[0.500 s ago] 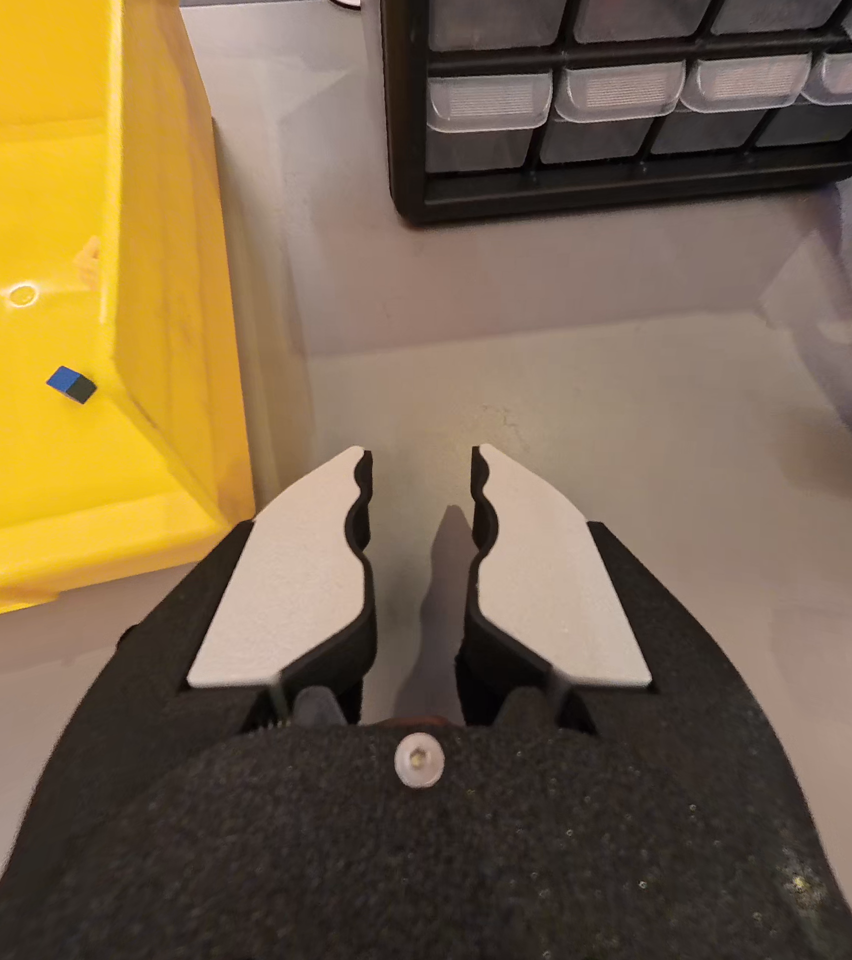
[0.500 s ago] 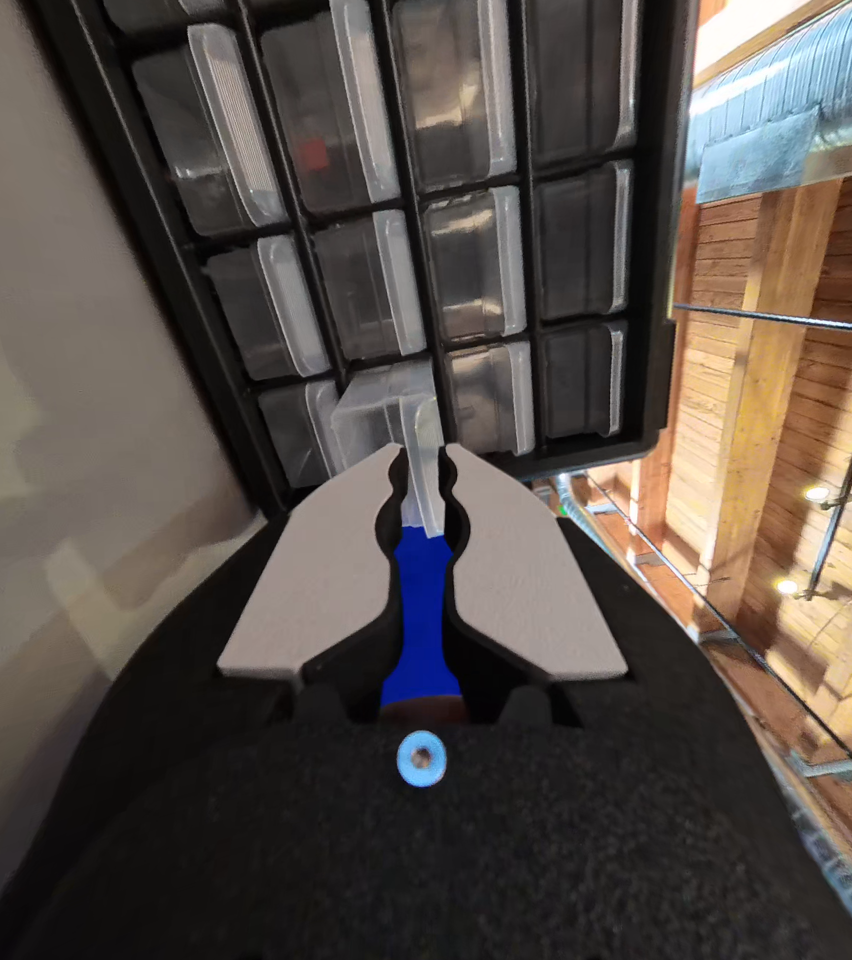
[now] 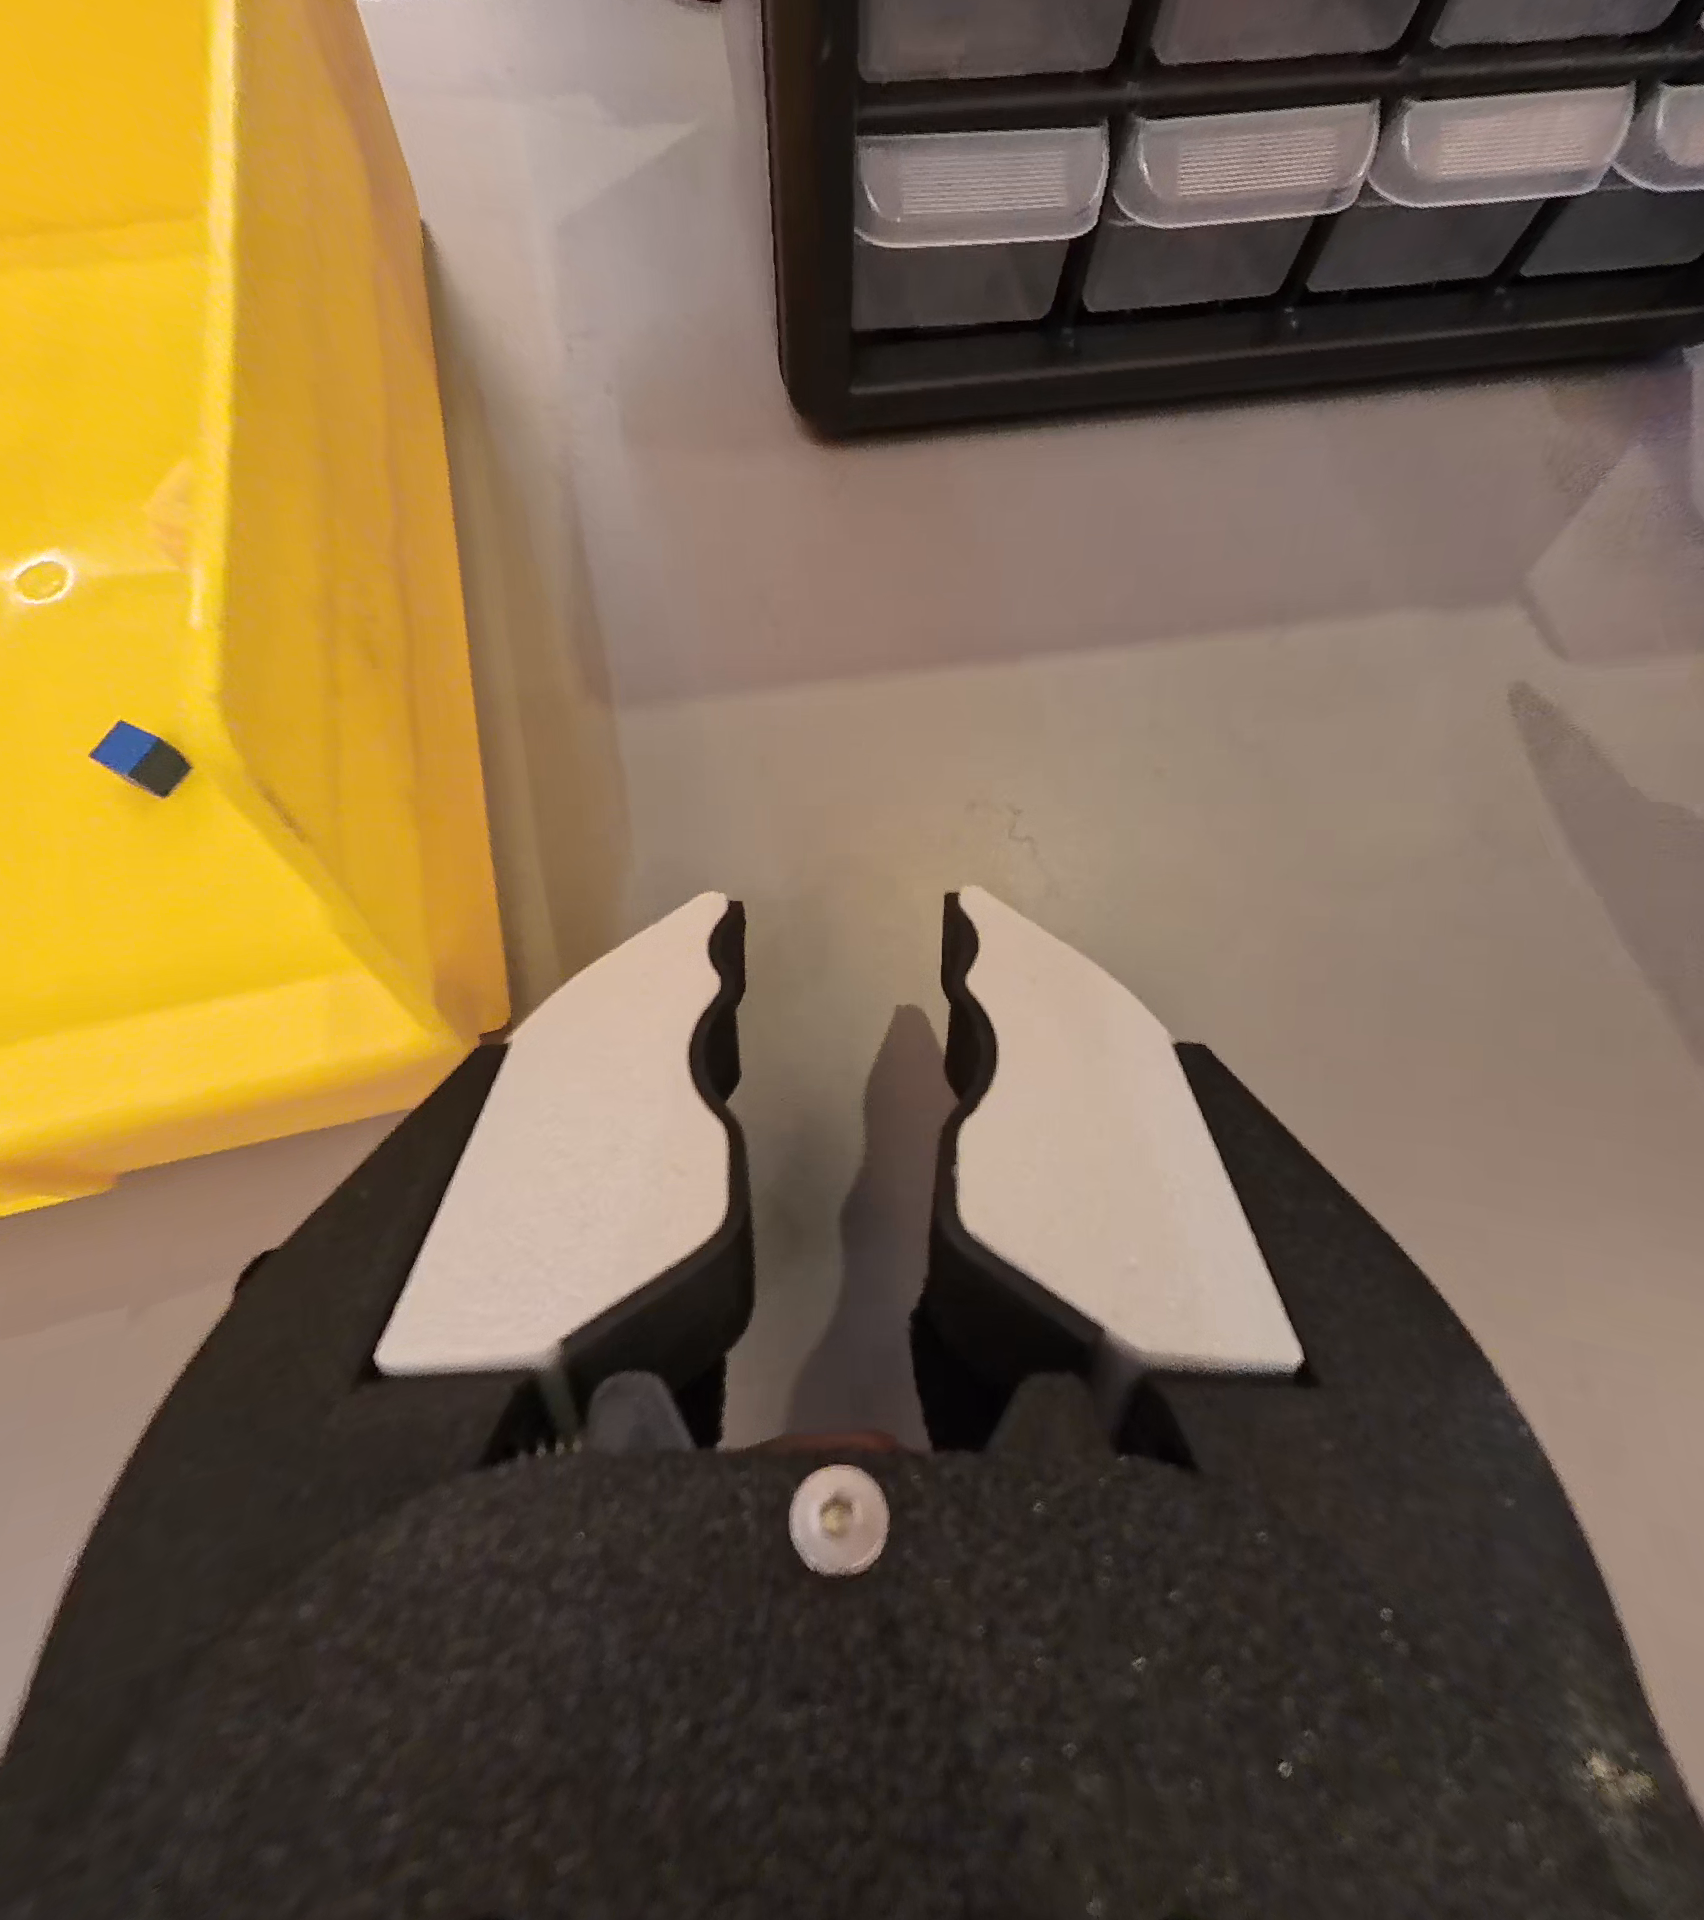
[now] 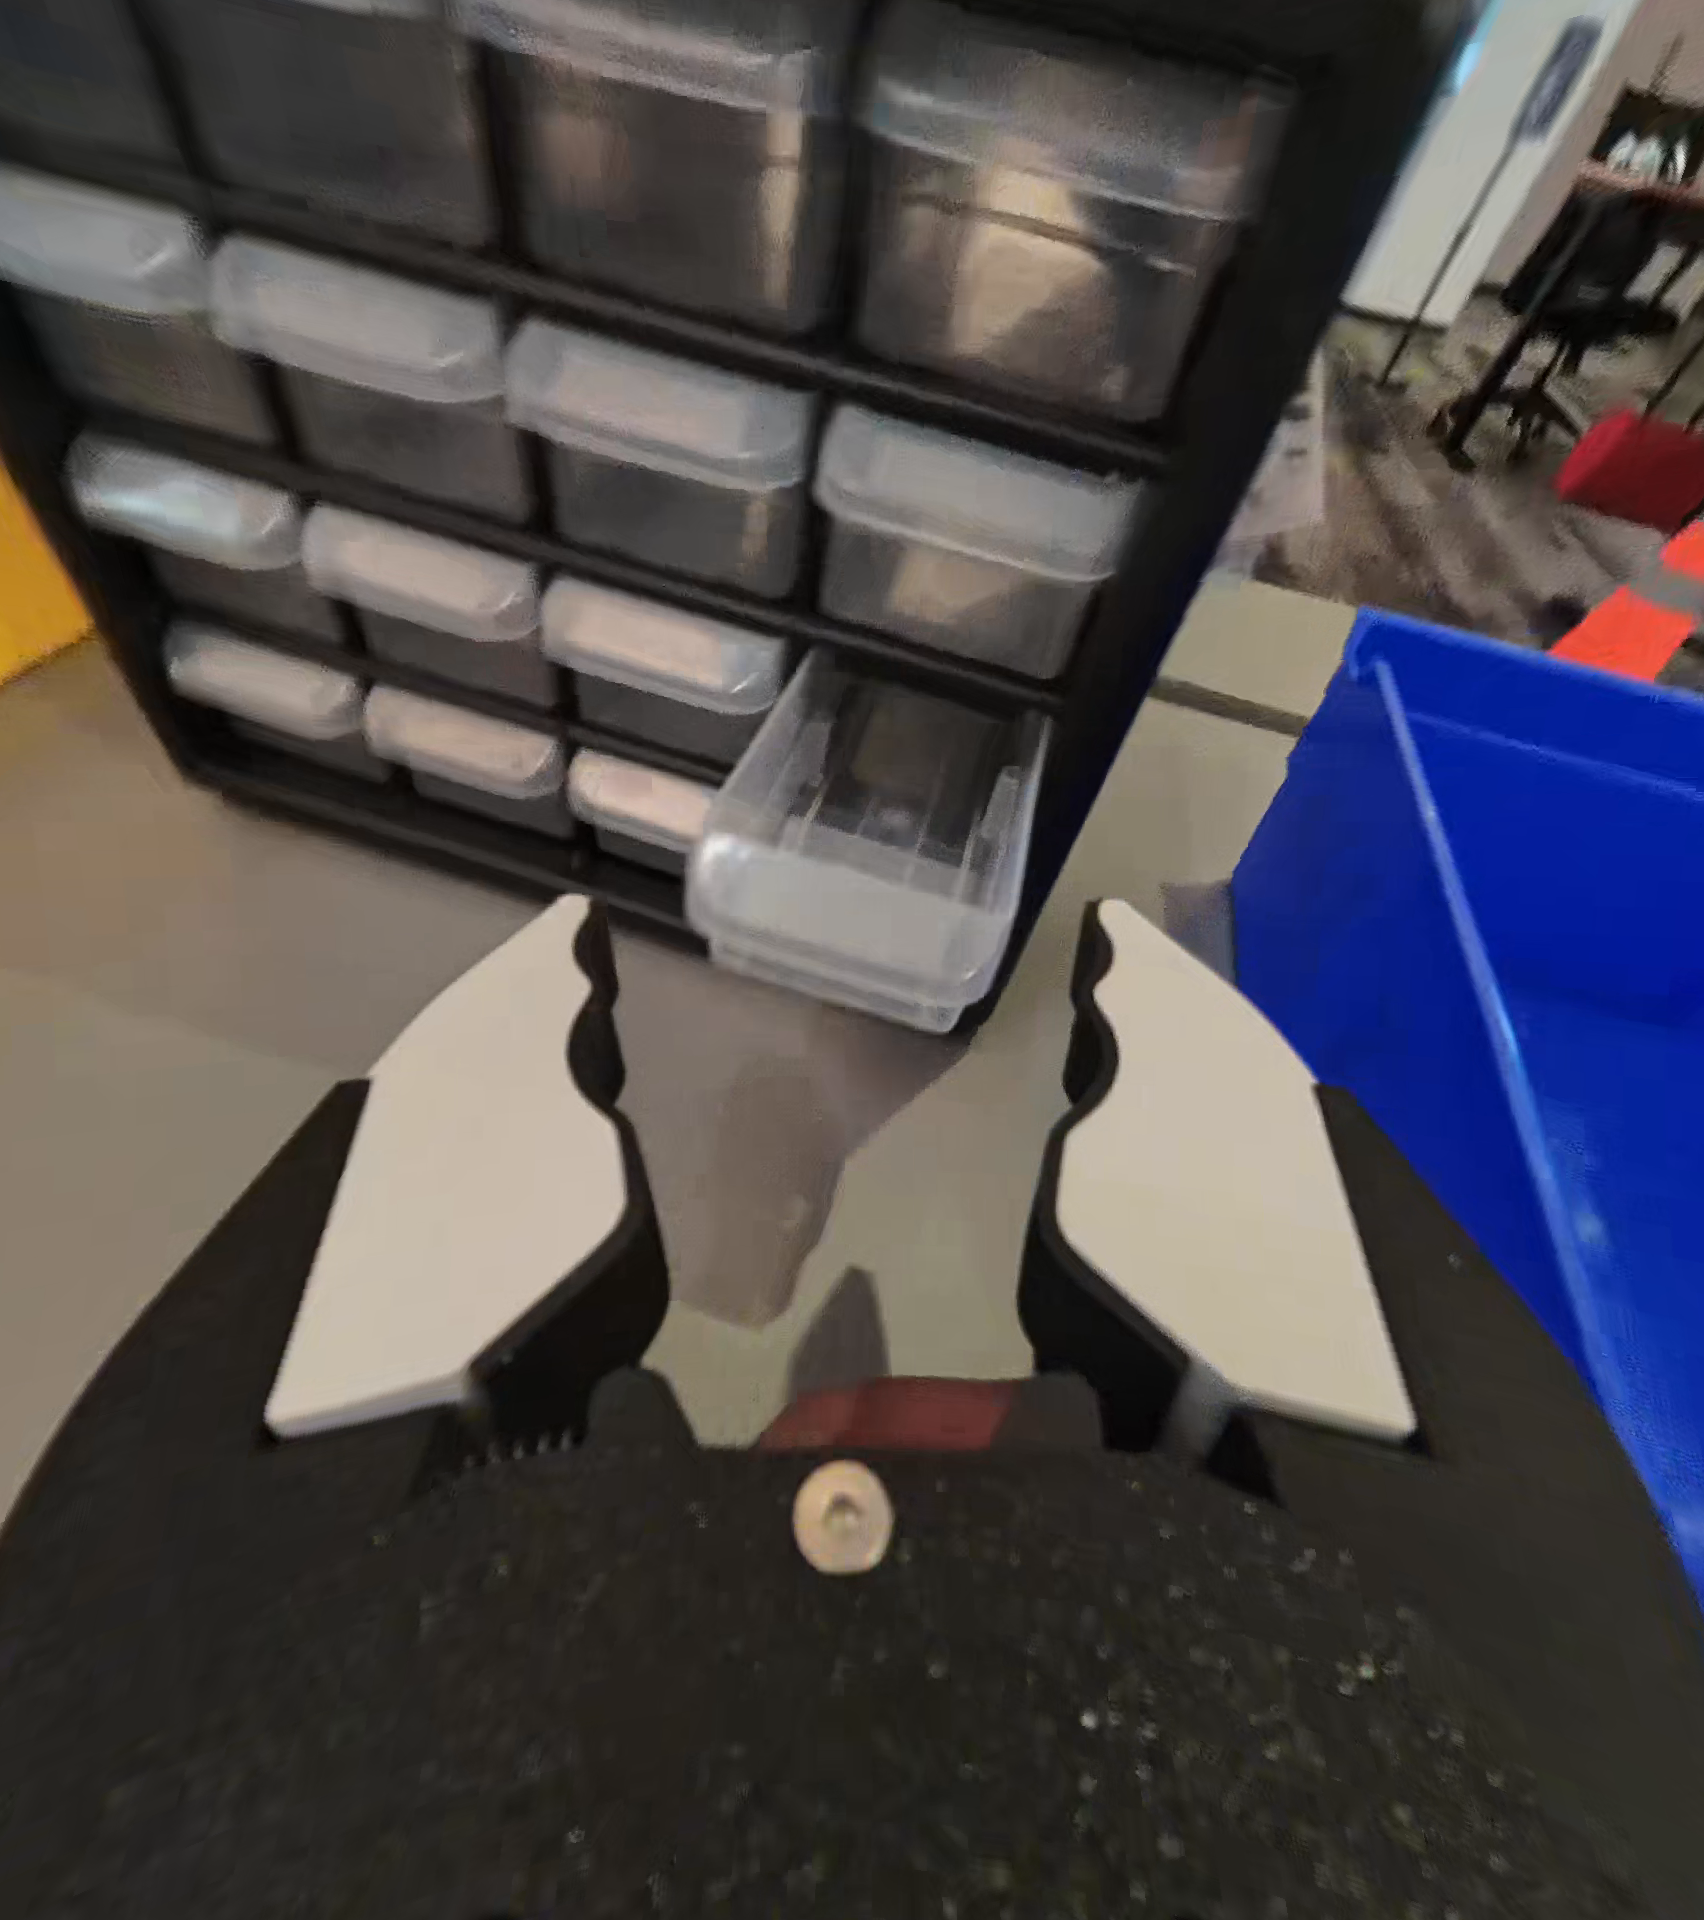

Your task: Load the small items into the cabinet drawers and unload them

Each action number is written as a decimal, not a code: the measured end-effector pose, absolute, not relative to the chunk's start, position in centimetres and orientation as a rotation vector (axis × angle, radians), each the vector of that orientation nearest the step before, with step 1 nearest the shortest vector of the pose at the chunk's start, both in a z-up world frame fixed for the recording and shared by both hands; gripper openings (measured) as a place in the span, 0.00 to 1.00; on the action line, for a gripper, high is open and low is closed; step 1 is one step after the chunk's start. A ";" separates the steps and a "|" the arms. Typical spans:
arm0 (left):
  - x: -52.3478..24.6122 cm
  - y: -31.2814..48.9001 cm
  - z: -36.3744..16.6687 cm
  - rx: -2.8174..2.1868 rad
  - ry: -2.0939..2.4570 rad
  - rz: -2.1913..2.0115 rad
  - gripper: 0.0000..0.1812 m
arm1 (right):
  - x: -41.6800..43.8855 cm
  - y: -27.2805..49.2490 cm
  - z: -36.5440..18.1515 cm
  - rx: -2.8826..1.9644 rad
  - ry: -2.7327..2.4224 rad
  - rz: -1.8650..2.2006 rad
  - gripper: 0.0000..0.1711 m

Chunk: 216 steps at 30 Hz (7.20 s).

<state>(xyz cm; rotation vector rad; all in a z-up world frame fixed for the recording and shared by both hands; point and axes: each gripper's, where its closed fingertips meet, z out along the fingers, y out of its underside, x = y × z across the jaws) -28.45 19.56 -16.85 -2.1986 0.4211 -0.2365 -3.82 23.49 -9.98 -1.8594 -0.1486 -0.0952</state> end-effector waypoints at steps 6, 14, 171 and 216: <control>-28.5 19.4 -16.8 -2.192 0.433 -0.216 0.20 | -3.8 26.2 -12.4 -1.898 -0.095 -0.113 0.42; -28.9 19.7 -17.1 -2.212 0.407 -0.244 0.20 | -4.8 22.4 -12.6 -1.917 -0.007 -0.076 0.38; -23.0 4.2 -4.9 -1.777 1.088 -2.063 0.16 | -4.1 27.5 -11.4 -1.913 -0.237 -0.098 0.18; -30.1 12.9 -12.2 -1.990 0.465 -0.561 0.20 | -5.8 10.4 -11.2 -1.673 -0.624 -0.381 0.16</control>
